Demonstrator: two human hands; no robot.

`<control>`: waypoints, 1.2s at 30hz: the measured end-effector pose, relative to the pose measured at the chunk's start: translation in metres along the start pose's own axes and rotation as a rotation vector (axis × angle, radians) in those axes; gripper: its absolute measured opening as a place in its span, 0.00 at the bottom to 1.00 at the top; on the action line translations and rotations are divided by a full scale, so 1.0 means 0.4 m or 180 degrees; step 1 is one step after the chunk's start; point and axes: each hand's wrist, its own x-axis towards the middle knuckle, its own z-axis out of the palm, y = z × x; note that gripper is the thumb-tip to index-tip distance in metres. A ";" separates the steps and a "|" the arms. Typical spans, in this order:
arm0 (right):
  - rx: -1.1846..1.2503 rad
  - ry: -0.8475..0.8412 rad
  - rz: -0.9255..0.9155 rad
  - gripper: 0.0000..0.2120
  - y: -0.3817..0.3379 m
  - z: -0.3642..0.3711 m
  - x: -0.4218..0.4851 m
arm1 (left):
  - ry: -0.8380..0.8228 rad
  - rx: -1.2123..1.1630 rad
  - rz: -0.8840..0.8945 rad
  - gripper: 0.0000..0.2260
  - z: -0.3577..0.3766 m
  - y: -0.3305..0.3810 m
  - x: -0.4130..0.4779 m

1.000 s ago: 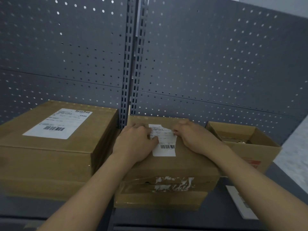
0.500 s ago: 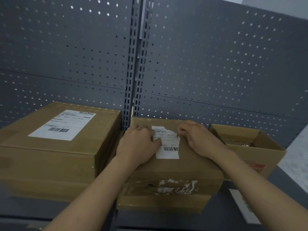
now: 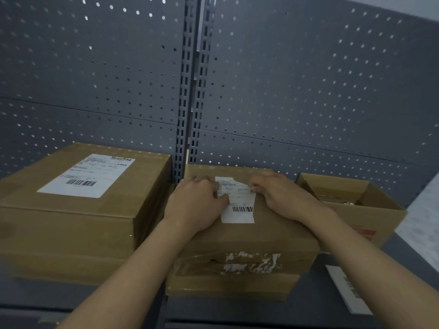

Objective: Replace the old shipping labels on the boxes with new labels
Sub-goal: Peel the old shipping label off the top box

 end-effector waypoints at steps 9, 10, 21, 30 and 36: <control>0.0375 0.0038 0.0193 0.08 0.010 -0.019 -0.016 | -0.0029 0.0031 -0.0010 0.22 0.002 -0.004 0.008; 0.0351 0.0026 0.0184 0.08 0.008 -0.019 -0.012 | -0.0036 0.0029 -0.0020 0.22 0.002 -0.005 0.009; -0.0246 -0.0092 -0.0024 0.06 -0.017 -0.013 0.003 | -0.0060 0.0023 0.0034 0.22 -0.005 0.002 0.002; 0.0186 0.0027 0.0100 0.06 -0.021 -0.025 -0.027 | -0.0090 -0.0045 -0.0016 0.22 -0.014 0.003 -0.003; 0.0313 0.0041 0.0193 0.06 -0.041 -0.034 -0.045 | -0.0063 -0.0028 -0.0012 0.21 -0.014 0.004 -0.004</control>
